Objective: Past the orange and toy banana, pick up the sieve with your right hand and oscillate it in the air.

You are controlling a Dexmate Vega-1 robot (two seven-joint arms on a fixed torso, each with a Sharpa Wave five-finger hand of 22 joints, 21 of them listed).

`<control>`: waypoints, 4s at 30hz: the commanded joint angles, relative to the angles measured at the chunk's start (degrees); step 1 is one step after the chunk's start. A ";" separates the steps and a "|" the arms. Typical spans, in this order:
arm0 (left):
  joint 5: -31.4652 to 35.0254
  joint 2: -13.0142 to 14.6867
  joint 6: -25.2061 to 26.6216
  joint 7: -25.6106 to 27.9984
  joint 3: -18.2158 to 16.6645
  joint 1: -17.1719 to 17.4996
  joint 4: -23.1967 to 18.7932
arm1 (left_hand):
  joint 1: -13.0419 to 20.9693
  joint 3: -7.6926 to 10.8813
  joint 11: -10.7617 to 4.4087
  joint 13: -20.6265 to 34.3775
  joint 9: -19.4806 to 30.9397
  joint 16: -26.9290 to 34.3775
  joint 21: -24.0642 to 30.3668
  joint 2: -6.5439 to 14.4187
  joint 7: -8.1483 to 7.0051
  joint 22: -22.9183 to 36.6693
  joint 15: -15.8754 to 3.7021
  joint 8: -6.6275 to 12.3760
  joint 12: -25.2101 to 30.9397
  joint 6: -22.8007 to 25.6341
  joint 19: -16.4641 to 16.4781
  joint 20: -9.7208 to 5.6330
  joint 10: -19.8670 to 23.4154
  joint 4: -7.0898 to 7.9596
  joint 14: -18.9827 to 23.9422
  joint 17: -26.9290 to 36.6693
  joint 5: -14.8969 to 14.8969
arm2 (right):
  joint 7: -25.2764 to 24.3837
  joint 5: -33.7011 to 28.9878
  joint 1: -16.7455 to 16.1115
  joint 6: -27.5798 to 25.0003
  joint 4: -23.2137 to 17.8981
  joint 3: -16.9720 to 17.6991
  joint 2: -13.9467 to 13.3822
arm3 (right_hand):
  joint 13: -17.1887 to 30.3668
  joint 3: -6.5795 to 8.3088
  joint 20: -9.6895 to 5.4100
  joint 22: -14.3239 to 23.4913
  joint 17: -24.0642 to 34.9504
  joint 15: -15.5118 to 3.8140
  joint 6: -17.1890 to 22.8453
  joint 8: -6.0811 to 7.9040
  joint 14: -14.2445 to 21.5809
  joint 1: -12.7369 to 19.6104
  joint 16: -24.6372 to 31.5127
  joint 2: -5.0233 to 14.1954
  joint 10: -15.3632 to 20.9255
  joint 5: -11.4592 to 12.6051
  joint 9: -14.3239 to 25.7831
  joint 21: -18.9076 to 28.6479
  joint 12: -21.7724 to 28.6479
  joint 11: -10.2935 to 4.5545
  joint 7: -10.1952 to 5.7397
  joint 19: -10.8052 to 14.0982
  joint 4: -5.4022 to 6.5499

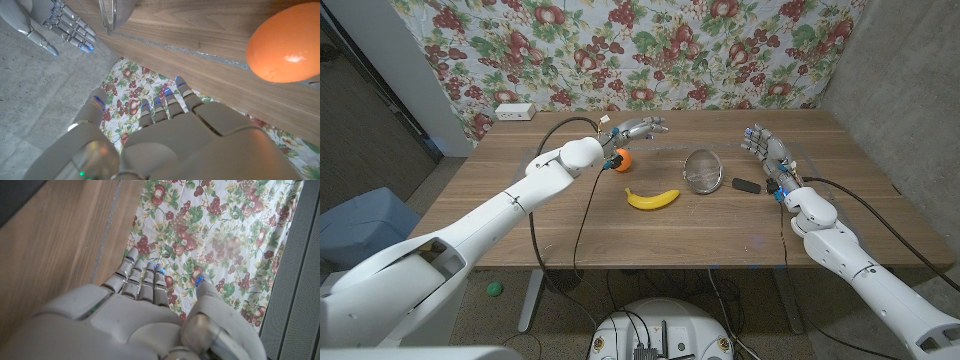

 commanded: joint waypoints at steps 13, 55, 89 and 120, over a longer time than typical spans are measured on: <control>3.00 -0.95 2.77 -2.30 3.11 -1.58 0.45 | 3.29 0.17 -0.70 0.21 0.37 0.74 -0.03 -1.80 0.24 0.21 -0.42 0.95 0.04 1.25 2.55 -0.30 0.78 -0.27 3.10 0.12 -0.08 | -0.29 0.16 -0.98 1.04 0.07 0.45 0.26 | 0.12 0.18 -0.14 0.15 0.07 0.33 0.82 0.47 0.36 -0.05 0.31 0.49 0.65 0.30 0.21 -0.49 0.43 0.45 0.15 0.70 -0.27; 5.57 -4.58 7.41 -1.99 7.32 -2.30 1.99 | 10.14 -0.17 -0.95 0.25 0.32 1.17 0.16 -5.07 0.87 0.35 -1.76 1.94 0.90 4.41 6.71 -0.94 5.59 -0.03 8.21 0.20 -0.08 | 2.33 1.98 -1.36 2.94 2.70 1.18 0.56 | 0.19 0.33 -0.16 0.18 -0.29 0.29 1.68 0.57 0.28 -0.24 0.24 0.47 1.69 0.35 0.26 -1.73 0.63 0.77 0.45 1.12 -0.42; 4.92 -8.06 11.61 2.53 8.59 -1.56 2.81 | 16.81 -1.31 -0.53 0.25 0.34 2.37 1.78 -3.23 2.02 0.68 -3.78 2.03 1.52 8.99 13.77 -1.72 12.58 0.71 17.01 0.31 -0.08 | 4.44 3.82 -1.51 3.64 4.62 2.08 0.44 | 0.25 0.34 -0.05 0.20 -0.57 0.18 2.15 0.57 0.30 -0.53 0.19 0.37 2.13 0.33 0.31 -2.69 0.62 1.15 0.66 1.43 -0.45; 5.85 -12.48 13.55 6.36 10.49 -4.00 7.30 | 28.72 -1.45 -0.46 0.13 0.61 4.90 6.34 7.03 4.30 1.60 -6.70 2.77 3.24 23.26 23.60 -3.53 28.15 0.14 29.92 0.60 0.66 | 5.43 4.44 -0.21 4.04 7.41 2.28 1.07 | 0.29 0.36 0.07 0.22 -0.88 0.31 2.26 0.45 0.25 -0.82 0.09 0.33 2.18 0.32 0.33 -3.68 0.49 1.10 0.80 1.78 -0.49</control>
